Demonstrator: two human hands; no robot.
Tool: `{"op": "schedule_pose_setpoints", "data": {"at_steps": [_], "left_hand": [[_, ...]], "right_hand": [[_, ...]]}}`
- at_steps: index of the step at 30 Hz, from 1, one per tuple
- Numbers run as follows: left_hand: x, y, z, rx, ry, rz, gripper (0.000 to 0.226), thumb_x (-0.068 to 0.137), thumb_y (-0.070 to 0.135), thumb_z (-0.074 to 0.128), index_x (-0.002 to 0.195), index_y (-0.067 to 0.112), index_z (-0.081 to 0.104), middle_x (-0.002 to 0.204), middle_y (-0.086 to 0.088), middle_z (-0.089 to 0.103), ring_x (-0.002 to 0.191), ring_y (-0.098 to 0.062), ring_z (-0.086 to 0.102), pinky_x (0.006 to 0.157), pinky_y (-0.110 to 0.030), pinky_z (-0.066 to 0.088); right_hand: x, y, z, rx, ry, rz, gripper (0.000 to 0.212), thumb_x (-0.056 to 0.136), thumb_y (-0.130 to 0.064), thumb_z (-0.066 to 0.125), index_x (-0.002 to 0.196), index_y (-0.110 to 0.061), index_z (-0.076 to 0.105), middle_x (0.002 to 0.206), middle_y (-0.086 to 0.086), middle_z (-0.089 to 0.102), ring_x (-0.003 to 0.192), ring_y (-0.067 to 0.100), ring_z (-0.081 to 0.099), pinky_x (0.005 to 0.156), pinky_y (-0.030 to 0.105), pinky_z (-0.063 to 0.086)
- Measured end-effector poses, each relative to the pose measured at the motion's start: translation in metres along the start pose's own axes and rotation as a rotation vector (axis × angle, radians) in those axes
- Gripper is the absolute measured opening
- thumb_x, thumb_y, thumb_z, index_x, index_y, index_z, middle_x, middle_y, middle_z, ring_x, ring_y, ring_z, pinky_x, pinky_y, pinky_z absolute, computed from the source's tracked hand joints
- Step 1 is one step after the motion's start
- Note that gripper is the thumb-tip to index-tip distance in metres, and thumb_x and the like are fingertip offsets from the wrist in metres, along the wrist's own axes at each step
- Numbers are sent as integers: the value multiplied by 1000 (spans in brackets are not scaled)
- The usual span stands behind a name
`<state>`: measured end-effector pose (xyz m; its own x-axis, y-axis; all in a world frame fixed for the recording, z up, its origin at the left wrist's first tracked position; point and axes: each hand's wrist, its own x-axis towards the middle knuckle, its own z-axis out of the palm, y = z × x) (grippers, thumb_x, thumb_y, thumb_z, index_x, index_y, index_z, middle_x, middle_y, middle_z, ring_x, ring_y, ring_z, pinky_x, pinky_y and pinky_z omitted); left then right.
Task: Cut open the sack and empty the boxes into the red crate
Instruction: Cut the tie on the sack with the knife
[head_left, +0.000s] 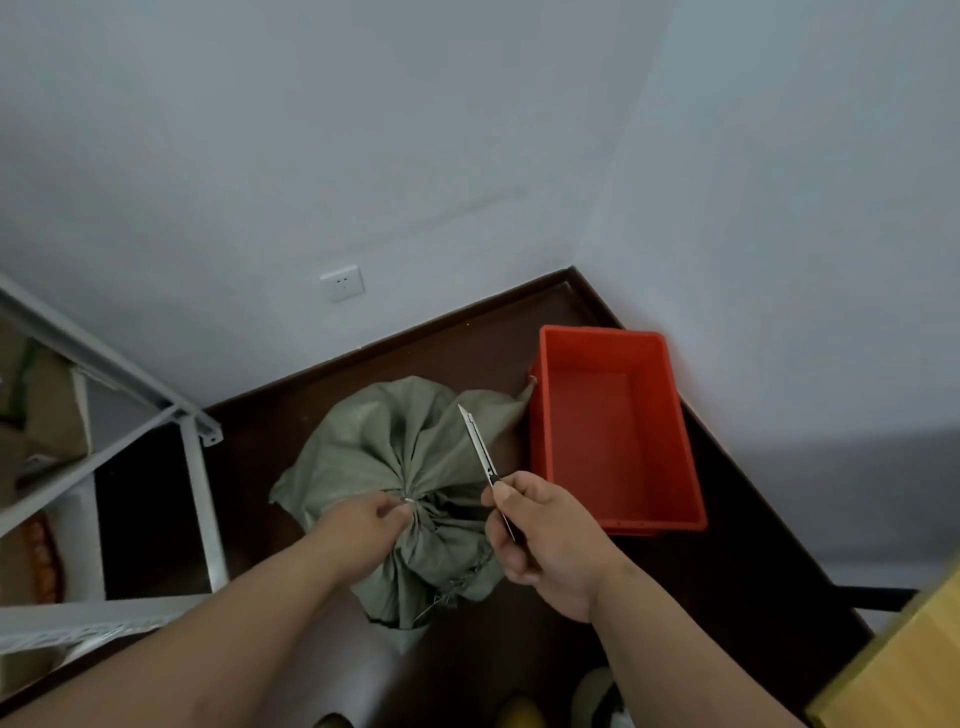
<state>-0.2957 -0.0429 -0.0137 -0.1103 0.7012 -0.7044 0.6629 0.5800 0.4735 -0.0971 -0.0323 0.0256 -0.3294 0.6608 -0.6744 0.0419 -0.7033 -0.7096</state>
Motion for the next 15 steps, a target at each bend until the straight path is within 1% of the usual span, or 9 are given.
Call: {"op": "schedule_pose_setpoints", "data": {"at_steps": [2,4,6,8,11,13,15], "left_hand": [[7,-11,-3,11,-18,9,40,98,41,45,126,17,60,123,-6,64,112,-21,59,90,-28,45],[14,-22,-4,14,-22,9,39,98,39,45,124,15,60,116,-3,62,110,-22,59,91,-31,48],[22,-35,-3,24,-29,-4,38,99,38,44,122,13,60,109,-2,58,110,-24,58,93,-33,48],[33,-50,-1,36,-31,-16,37,99,39,44,121,14,59,116,-4,61,109,-24,59,94,-35,50],[53,-77,9,7,-38,-48,39,97,42,45,121,15,60,120,-8,63,108,-24,60,95,-39,51],[69,-92,21,-15,-25,-55,38,97,40,46,121,15,61,119,-7,64,109,-24,60,95,-36,50],[86,-106,38,-22,2,-58,35,97,38,47,121,16,62,119,-6,64,110,-21,60,95,-32,47]], "right_hand": [[10,10,8,2,21,8,18,104,-19,37,100,-7,50,55,1,51,42,12,31,43,25,20],[20,21,14,11,48,23,18,104,-20,36,99,-8,50,54,1,48,40,12,28,44,26,18],[31,35,18,28,71,26,18,104,-21,36,98,-10,49,51,-1,44,39,11,23,47,29,14],[43,50,21,32,100,18,18,104,-23,35,96,-11,48,51,-1,41,40,11,20,49,30,12],[65,72,20,-8,131,19,20,103,-25,38,93,-12,49,54,1,38,38,9,21,44,25,15],[83,89,16,-46,131,24,20,102,-27,40,91,-12,49,55,2,36,36,7,22,41,23,15],[105,109,8,-71,132,24,21,102,-26,40,91,-10,49,54,2,36,35,7,23,43,24,15]]}}
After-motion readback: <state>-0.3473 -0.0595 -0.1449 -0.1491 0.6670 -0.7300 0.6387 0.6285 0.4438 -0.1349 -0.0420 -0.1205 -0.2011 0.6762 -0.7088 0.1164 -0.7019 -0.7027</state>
